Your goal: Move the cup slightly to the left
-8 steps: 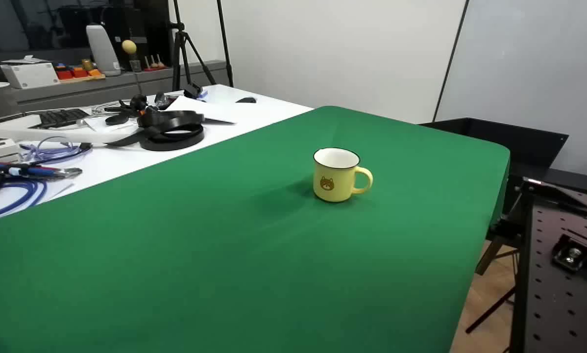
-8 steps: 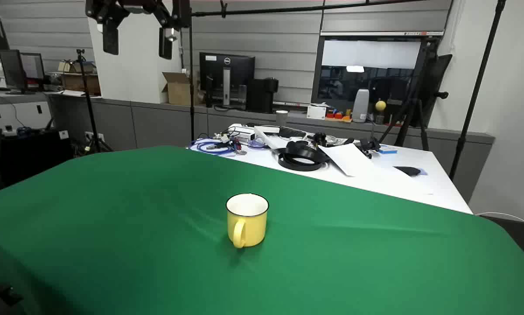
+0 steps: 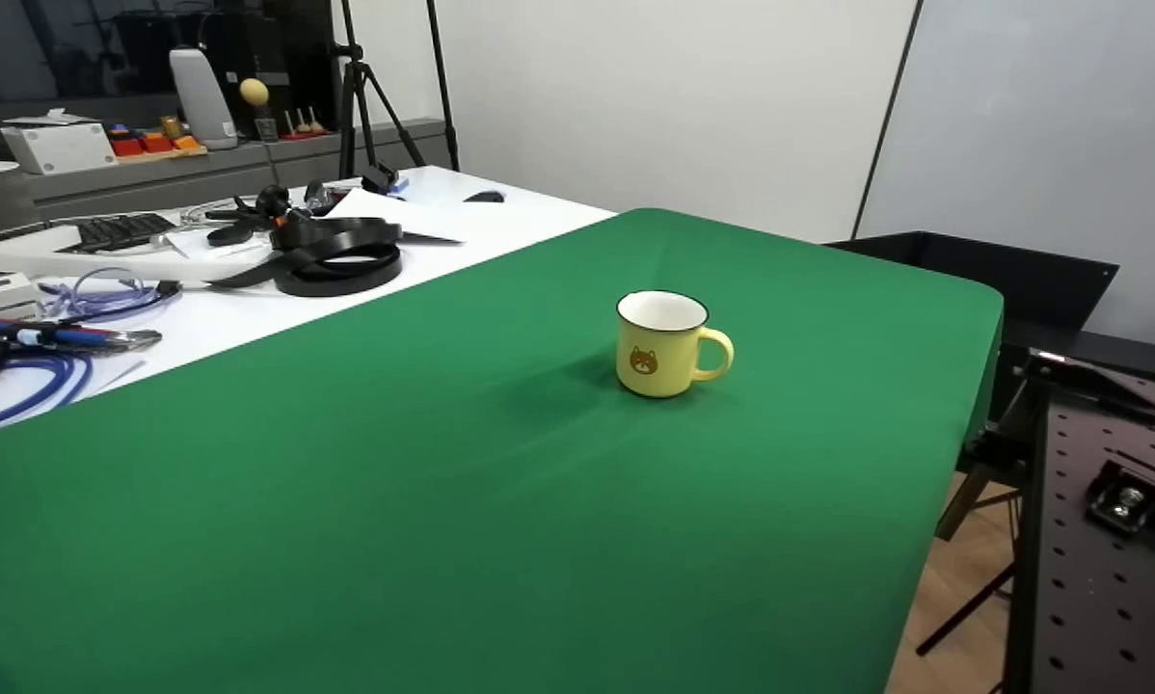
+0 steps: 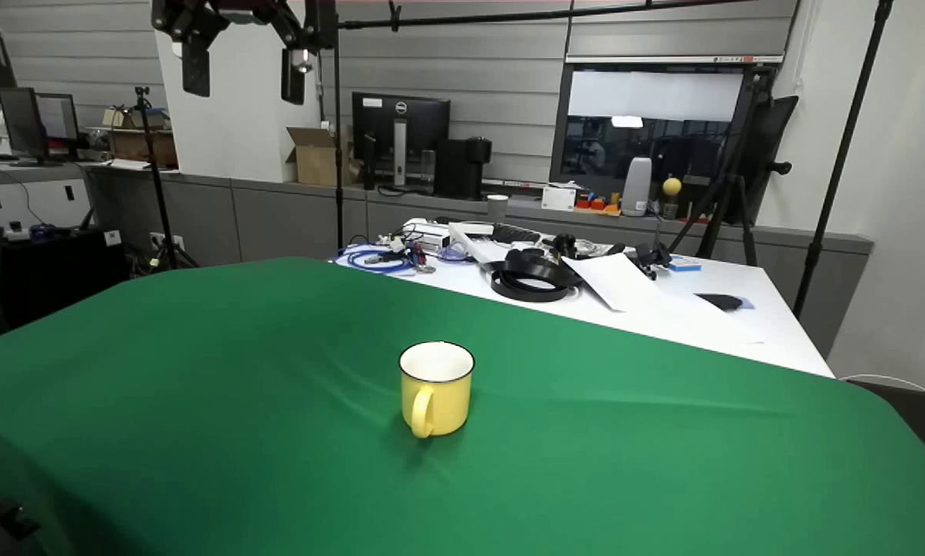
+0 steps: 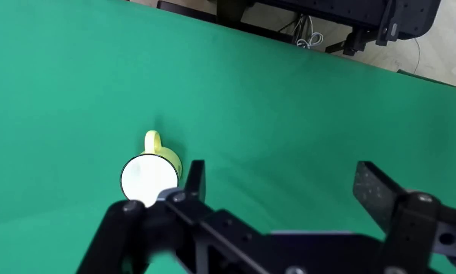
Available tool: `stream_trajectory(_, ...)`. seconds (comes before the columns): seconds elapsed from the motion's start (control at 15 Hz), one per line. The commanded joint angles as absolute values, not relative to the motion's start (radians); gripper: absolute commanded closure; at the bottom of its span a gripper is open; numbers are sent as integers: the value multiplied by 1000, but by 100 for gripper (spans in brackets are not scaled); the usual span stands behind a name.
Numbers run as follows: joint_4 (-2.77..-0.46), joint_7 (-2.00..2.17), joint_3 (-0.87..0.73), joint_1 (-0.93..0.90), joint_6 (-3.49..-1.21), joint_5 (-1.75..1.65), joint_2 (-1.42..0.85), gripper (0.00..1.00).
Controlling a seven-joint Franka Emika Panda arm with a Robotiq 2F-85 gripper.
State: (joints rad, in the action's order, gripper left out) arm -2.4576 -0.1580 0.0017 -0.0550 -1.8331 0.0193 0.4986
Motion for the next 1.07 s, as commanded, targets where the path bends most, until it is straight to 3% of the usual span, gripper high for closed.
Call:
stream_trajectory(0.0, -2456, -157, 0, -57, -1831, 19, 498, 0)
stream_trajectory(0.47, -2440, -163, -57, 39, -2111, -109, 409, 0)
stream_trajectory(1.0, -2371, -139, -138, 152, -2390, -183, 120, 0)
